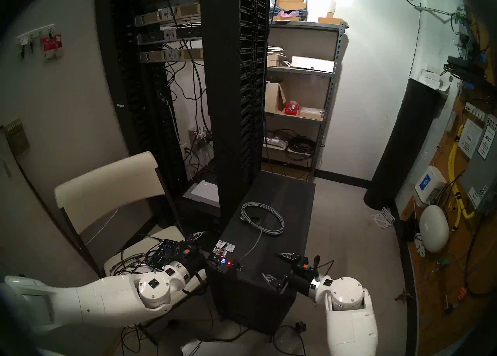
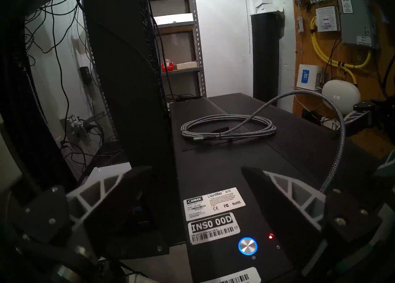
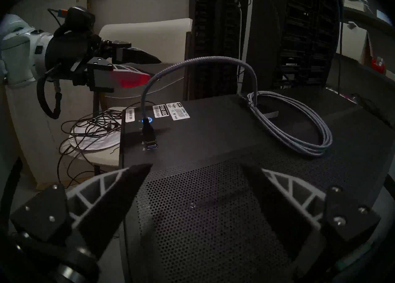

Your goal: Insert the cable into the workstation's USB slot

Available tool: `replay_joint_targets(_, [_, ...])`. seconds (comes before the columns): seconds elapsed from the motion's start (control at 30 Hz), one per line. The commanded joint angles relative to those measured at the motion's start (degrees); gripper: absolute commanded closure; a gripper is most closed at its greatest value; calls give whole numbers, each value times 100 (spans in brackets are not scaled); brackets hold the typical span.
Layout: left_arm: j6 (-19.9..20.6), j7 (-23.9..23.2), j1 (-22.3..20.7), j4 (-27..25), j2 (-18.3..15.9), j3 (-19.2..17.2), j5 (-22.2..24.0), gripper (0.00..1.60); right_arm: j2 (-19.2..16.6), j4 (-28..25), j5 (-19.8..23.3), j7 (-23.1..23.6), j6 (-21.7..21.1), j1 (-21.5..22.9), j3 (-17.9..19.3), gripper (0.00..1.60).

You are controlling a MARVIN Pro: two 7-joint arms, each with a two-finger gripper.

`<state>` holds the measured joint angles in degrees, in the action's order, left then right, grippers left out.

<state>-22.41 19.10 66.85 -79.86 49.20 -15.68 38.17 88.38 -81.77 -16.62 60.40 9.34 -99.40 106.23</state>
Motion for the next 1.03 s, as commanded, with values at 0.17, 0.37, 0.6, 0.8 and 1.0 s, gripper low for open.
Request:
replay_joint_targets(0.17, [-46,7,-41,-31,10,-44,21,0,57,-135,45,46,-19,42,10,0])
replay_joint_targets(0.37, [-47,9,-45,-31,9,-39,24,0,72,-135,30,61,-17,47,27,0])
replay_joint_targets(0.6, [-48,11,-47,-31,9,-35,25,0,89,-135,13,78,-12,52,46,0])
replay_joint_targets(0.8, [-49,11,-48,-31,8,-34,26,0,102,-135,1,90,-7,56,61,0])
replay_joint_targets(1.0, [-49,12,-48,-31,8,-33,27,0,112,-135,-9,99,-4,58,71,0])
